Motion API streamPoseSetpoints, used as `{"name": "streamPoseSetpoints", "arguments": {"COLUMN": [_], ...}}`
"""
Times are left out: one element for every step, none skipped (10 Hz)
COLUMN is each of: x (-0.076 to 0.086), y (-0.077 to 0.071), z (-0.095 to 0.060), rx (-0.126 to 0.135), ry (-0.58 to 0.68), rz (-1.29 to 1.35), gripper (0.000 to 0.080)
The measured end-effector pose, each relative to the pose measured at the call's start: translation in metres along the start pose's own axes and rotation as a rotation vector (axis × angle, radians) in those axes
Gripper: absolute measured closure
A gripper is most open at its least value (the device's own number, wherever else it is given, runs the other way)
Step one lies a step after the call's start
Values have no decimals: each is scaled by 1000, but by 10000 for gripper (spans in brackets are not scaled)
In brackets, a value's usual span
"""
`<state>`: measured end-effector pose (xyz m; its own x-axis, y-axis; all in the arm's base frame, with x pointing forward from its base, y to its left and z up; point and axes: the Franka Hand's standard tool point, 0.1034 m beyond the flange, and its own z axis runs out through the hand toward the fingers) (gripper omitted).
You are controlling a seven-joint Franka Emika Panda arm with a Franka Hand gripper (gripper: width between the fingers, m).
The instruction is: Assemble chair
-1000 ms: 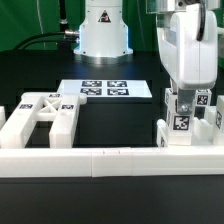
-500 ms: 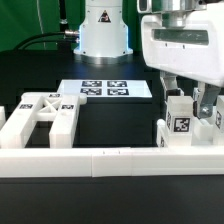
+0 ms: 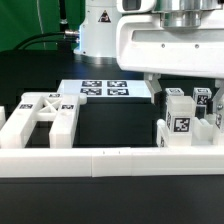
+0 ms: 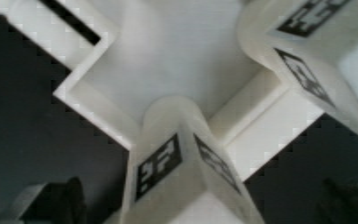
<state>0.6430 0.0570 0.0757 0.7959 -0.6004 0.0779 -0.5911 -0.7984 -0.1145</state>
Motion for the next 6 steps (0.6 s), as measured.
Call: {"name": "streamPoseSetpoints", "arguments": {"x": [1, 2, 3, 3, 3, 3], "y": [2, 3, 5, 6, 6, 6], "z": [1, 2, 2, 3, 3, 3], "rx": [-3, -8, -12, -12, -21, -22], "ry": [1, 3, 2, 2, 3, 3], "rz": [-110, -202, -288, -326, -406, -455], "gripper": [151, 151, 151, 151, 151, 151]}}
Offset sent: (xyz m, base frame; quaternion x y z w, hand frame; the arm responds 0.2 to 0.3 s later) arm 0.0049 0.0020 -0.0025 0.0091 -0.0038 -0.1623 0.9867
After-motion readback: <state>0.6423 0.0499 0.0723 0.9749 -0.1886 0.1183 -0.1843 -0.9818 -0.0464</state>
